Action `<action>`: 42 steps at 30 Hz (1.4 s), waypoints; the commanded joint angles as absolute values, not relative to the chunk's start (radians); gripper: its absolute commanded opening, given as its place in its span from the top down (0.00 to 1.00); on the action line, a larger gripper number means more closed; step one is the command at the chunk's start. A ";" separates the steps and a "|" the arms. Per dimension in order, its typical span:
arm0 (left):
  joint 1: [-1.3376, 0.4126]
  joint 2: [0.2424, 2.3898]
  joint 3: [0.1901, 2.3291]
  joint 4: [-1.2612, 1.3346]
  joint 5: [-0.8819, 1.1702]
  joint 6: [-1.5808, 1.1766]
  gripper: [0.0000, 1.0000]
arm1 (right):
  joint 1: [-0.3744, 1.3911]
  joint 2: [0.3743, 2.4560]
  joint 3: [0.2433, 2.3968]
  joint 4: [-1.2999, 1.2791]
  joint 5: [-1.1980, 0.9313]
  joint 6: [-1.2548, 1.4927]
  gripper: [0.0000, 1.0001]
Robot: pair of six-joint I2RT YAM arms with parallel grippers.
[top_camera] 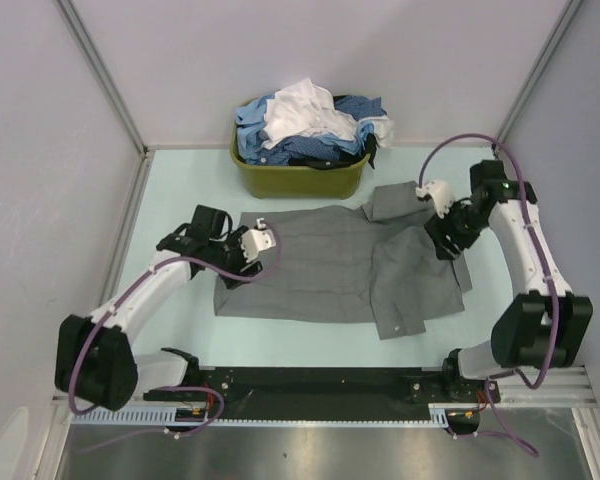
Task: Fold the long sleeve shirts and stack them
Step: Fold the shirt
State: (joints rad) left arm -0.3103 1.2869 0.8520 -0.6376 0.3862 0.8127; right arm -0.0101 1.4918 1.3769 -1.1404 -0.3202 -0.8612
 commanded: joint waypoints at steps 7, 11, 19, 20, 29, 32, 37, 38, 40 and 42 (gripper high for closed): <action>-0.350 1.190 0.884 -0.658 0.566 0.769 0.24 | 0.429 1.042 0.823 -1.106 -0.169 -1.011 0.37; -0.350 1.154 0.859 -0.658 0.554 0.756 0.23 | 0.593 1.112 0.750 -0.970 -0.109 -0.957 0.32; -0.350 1.089 0.805 -0.667 0.511 0.782 0.22 | 0.687 1.291 0.680 -0.779 -0.077 -0.914 0.35; -0.348 1.082 0.804 -0.666 0.509 0.784 0.22 | 0.693 1.302 0.672 -0.769 -0.074 -0.911 0.36; -0.342 1.071 0.792 -0.664 0.491 0.807 0.23 | 0.712 1.344 0.685 -0.790 -0.118 -0.896 0.85; -0.341 1.072 0.790 -0.664 0.494 0.810 0.23 | 0.706 1.281 0.747 -0.880 -0.152 -0.884 0.91; -0.339 1.080 0.785 -0.663 0.503 0.819 0.23 | 0.706 1.223 0.810 -1.035 -0.201 -0.871 0.85; -0.337 1.081 0.787 -0.660 0.506 0.819 0.24 | 0.706 1.220 0.816 -1.045 -0.210 -0.873 0.87; -0.336 1.083 0.787 -0.655 0.506 0.816 0.24 | 0.706 1.216 0.827 -1.061 -0.224 -0.871 0.96; -0.330 1.088 0.793 -0.653 0.509 0.807 0.24 | 0.703 1.227 0.862 -1.077 -0.253 -0.856 1.00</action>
